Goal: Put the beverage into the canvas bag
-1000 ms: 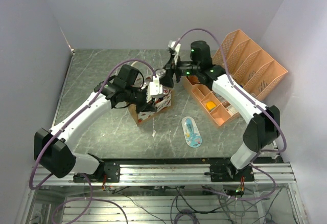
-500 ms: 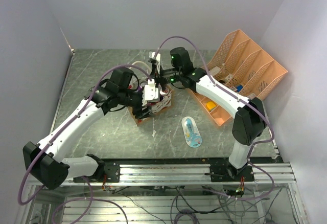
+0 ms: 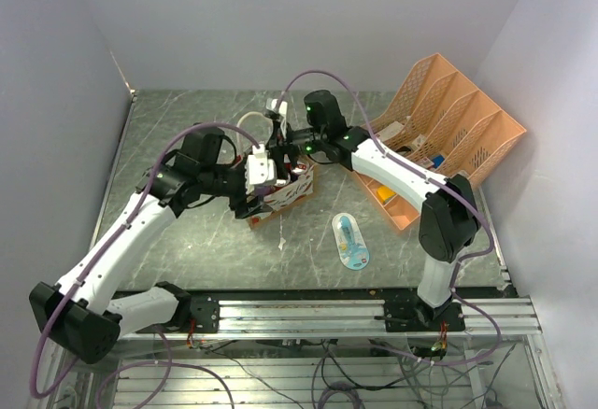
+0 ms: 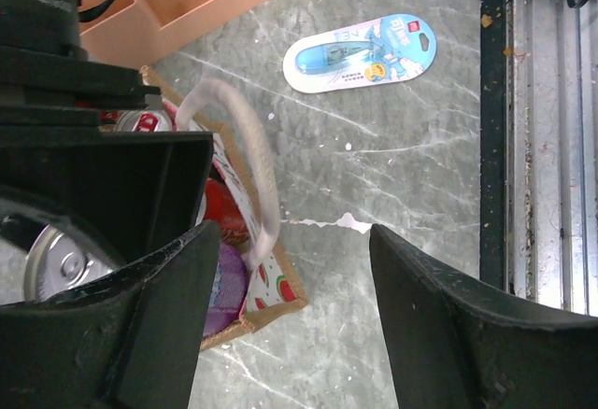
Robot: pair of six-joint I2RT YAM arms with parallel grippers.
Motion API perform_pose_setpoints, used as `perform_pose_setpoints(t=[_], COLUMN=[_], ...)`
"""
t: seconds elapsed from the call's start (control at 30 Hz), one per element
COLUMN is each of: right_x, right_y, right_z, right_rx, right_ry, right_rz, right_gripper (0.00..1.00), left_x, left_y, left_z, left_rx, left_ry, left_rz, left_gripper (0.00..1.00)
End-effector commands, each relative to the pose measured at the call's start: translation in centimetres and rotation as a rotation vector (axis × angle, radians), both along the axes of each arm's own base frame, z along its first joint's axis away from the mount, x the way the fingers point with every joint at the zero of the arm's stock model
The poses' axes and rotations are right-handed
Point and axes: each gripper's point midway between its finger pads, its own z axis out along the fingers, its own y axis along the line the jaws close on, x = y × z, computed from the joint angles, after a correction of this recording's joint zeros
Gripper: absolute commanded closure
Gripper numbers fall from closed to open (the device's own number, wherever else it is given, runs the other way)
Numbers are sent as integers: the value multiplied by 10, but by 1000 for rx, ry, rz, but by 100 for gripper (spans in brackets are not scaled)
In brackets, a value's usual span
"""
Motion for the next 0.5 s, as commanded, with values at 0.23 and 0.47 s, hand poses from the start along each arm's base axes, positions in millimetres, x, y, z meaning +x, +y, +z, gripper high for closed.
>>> perform_pose_setpoints(t=[0.23,0.47], right_x=[-3,-12], right_y=[11,18], right_z=[-8,-20], right_rx=[5,-41], right_ry=[9,-13], right_rz=[-18,-17], right_gripper=[100,100], left_x=[0,12], left_y=[34,60], left_z=[12,8], left_rx=[3,48], left_ry=[-125,-169], left_rz=[71,187], left_gripper=[24,25])
